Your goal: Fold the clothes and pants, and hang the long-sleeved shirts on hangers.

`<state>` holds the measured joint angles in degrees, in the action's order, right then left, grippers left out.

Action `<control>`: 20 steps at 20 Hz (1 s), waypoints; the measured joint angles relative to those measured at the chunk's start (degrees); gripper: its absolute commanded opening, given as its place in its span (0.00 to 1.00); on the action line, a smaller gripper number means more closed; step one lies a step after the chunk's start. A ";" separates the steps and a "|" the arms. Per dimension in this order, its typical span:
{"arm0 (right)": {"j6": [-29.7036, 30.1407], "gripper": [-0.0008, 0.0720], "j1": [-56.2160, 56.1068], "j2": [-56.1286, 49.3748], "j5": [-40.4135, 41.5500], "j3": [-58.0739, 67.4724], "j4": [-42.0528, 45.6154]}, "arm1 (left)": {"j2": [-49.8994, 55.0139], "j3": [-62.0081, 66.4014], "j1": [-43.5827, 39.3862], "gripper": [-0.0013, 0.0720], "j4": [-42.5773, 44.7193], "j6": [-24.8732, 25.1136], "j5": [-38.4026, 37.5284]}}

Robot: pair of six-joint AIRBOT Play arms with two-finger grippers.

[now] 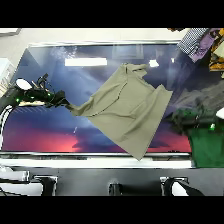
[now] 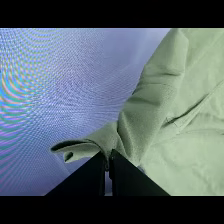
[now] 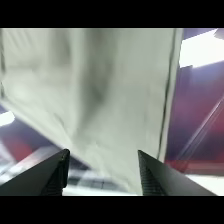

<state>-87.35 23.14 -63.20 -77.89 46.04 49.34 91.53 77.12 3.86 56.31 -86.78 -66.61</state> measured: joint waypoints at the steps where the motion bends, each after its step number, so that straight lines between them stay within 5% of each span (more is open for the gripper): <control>1: 0.39 0.67 0.07 3.21 0.22 -5.55 -0.68 | 0.00 0.00 0.00 0.04 0.00 0.00 -0.02; 9: 2.43 0.67 0.11 17.53 3.56 -31.95 -7.69 | 0.00 0.00 0.00 0.04 0.00 0.00 -0.04; 20: 5.77 0.67 0.11 19.04 12.33 -39.08 -10.88 | 0.00 0.00 0.00 0.04 0.00 -0.20 -0.04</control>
<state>-81.58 23.24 -44.16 -65.56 6.96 38.46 91.53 77.12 3.86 56.31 -86.98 -66.65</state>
